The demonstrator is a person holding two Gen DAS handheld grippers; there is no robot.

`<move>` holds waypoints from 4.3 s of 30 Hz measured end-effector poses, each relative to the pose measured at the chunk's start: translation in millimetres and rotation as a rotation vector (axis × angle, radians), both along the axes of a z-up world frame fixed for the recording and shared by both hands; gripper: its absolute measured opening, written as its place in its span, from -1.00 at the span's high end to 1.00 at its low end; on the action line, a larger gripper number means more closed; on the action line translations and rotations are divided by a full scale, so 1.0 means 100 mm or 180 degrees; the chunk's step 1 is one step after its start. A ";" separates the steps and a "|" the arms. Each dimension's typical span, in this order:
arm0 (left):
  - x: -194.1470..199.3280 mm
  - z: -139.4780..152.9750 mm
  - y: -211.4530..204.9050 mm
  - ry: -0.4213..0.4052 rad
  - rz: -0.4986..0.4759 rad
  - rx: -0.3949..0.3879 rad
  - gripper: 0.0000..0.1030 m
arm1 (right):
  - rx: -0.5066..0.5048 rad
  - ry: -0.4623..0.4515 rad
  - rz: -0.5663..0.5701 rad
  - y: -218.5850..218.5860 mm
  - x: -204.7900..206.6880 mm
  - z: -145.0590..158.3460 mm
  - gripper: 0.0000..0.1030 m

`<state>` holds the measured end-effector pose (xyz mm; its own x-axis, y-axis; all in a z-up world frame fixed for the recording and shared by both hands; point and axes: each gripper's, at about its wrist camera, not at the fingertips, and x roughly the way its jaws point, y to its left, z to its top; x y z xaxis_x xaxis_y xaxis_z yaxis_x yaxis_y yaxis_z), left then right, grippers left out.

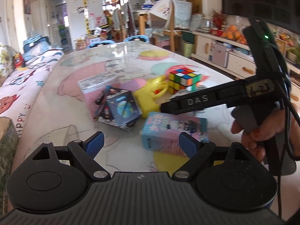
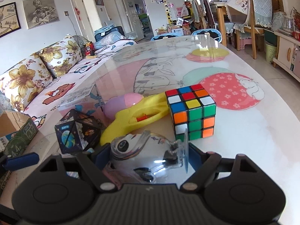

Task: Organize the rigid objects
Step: 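Close the right tool around the silver robot toy, then grasp the pink-and-blue drink box with the left tool, then carry the drink box and silver toy into the cardboard box and release both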

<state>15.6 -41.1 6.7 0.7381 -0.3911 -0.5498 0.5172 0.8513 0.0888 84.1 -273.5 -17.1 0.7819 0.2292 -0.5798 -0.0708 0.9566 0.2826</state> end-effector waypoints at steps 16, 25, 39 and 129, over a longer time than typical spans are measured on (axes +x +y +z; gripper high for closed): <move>-0.15 -0.07 -0.04 0.0423 -0.0063 -0.0140 -1.00 | -0.0046 -0.0017 0.0258 0.12 -0.09 0.01 -0.62; -0.26 -0.17 -0.26 0.0329 0.0098 -0.0134 -1.00 | -0.0034 -0.0011 0.0239 0.13 -0.11 0.00 -0.62; -0.20 -0.22 -0.34 0.0251 0.0148 -0.0037 -1.00 | -0.0040 0.0030 0.0331 0.13 -0.10 0.00 -0.62; -0.17 0.28 1.13 0.0401 0.3030 -0.0524 -1.00 | -0.0092 -0.0405 0.1626 3.23 0.70 0.94 -0.80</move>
